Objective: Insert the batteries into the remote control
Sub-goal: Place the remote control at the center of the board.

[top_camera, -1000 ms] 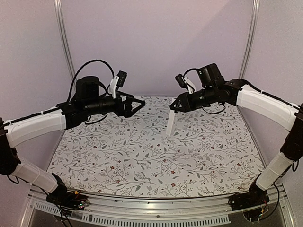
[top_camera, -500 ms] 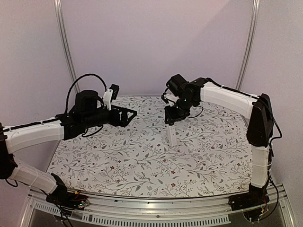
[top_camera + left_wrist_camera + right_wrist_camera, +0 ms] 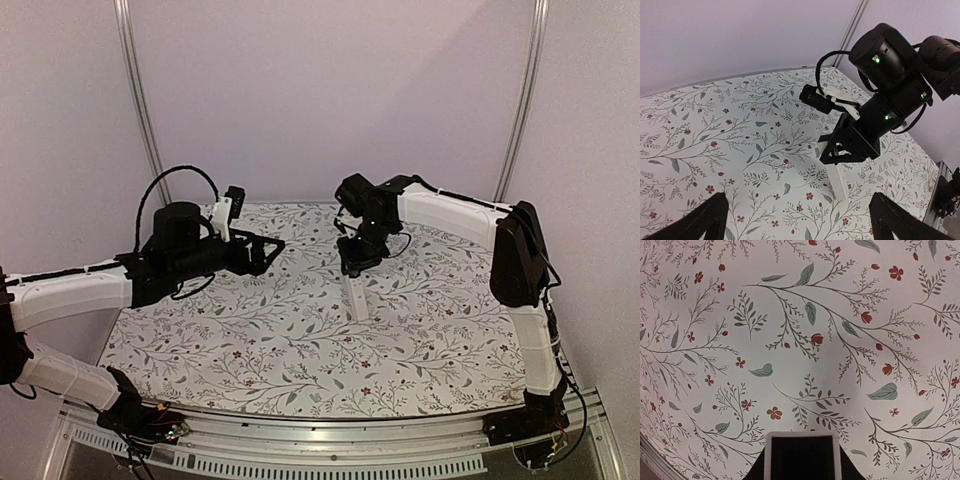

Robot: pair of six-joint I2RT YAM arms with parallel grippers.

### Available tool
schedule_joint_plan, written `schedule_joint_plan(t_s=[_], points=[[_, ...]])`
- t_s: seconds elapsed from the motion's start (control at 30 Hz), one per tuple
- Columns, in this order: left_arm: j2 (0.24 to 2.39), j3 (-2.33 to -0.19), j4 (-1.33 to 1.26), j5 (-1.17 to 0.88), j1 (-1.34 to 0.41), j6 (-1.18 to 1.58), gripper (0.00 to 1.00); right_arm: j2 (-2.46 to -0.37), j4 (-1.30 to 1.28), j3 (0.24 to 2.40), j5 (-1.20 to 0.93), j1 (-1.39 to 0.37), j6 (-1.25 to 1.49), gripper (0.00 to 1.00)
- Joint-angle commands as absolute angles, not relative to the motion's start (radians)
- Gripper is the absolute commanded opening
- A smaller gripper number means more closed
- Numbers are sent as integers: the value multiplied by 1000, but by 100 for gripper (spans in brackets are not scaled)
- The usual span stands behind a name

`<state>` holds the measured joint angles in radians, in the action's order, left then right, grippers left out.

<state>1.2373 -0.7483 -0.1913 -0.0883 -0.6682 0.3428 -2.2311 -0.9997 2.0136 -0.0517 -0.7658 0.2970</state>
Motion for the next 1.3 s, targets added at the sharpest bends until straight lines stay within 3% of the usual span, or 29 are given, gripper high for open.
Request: schedule_joint_plan(t_s=[0.0, 0.77, 1.2, 1.27], points=[[1233, -725, -234, -76, -660, 341, 100, -2330, -1085, 2082, -62, -774, 305, 1], [1254, -688, -277, -78, -660, 349, 99, -2469, -1220, 2141, -32, -803, 293, 11], [1260, -691, -275, -84, -660, 345, 100, -2484, -1189, 2140, -62, -803, 310, 35], [1259, -687, -274, -82, -660, 345, 100, -2486, -1184, 2140, -67, -803, 309, 45]])
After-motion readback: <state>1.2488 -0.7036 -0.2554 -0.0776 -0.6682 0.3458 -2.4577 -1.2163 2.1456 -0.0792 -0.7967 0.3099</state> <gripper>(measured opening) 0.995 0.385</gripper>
